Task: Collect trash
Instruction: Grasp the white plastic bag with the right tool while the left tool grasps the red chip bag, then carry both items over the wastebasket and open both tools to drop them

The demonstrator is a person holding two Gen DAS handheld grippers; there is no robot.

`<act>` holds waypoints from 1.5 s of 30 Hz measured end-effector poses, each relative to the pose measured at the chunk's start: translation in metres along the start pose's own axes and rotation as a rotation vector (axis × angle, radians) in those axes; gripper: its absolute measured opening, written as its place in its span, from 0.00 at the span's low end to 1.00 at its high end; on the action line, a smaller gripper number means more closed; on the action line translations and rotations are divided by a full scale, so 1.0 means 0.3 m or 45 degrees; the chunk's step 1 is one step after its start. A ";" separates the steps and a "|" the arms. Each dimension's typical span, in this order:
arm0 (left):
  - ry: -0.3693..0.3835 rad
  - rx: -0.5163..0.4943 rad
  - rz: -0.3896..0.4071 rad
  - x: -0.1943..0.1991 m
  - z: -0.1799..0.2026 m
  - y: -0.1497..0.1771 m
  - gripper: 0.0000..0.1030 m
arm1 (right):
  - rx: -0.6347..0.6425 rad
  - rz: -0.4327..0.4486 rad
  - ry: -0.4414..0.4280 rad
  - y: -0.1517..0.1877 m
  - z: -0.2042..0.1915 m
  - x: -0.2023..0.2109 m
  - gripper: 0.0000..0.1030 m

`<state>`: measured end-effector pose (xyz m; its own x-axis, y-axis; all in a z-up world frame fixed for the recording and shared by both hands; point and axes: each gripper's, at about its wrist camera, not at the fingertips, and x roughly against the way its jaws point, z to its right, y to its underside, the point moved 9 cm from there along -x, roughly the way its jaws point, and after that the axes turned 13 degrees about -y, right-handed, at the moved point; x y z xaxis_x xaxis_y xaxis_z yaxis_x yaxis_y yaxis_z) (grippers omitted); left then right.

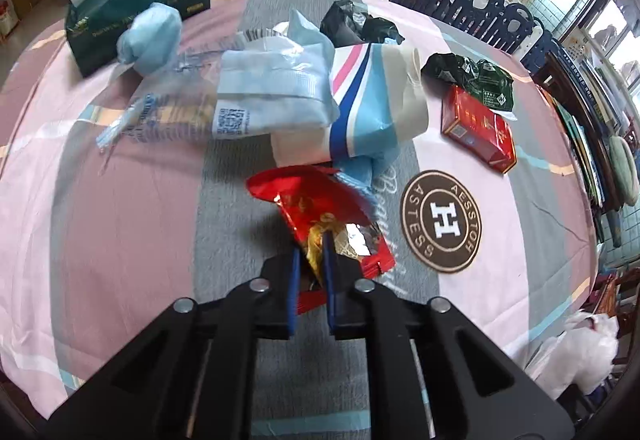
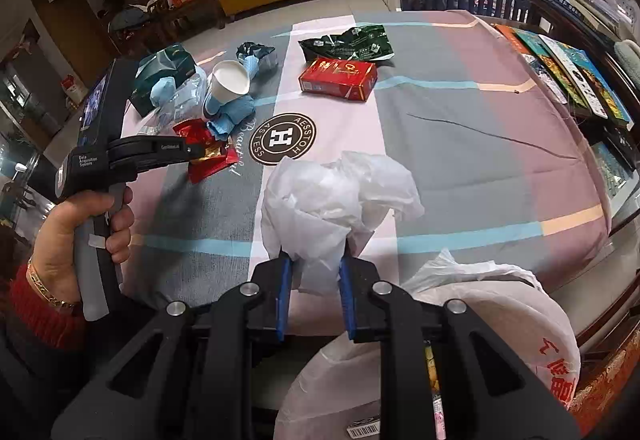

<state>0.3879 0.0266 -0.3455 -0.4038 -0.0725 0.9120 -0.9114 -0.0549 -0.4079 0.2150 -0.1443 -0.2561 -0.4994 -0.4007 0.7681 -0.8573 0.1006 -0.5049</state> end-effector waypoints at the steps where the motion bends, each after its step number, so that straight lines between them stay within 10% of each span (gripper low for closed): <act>1: -0.008 0.007 0.008 0.018 -0.008 0.012 0.07 | -0.001 0.011 0.009 0.000 0.002 0.016 0.21; 15: -0.129 0.143 0.367 0.583 -0.201 0.222 0.06 | 0.036 0.126 -0.006 0.000 -0.117 0.189 0.21; 29: -0.082 0.064 0.689 1.057 -0.100 0.349 0.06 | 0.113 0.295 0.055 0.016 -0.173 0.484 0.21; 45: 0.118 -0.225 0.593 1.049 0.223 0.540 0.06 | 0.024 0.253 0.186 0.149 0.007 0.575 0.21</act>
<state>0.1184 -0.0718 -0.1277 -0.7687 0.0401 0.6384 -0.6292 0.1322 -0.7659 0.0906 -0.2110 -0.1470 -0.6719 -0.2385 0.7012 -0.7387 0.1468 -0.6578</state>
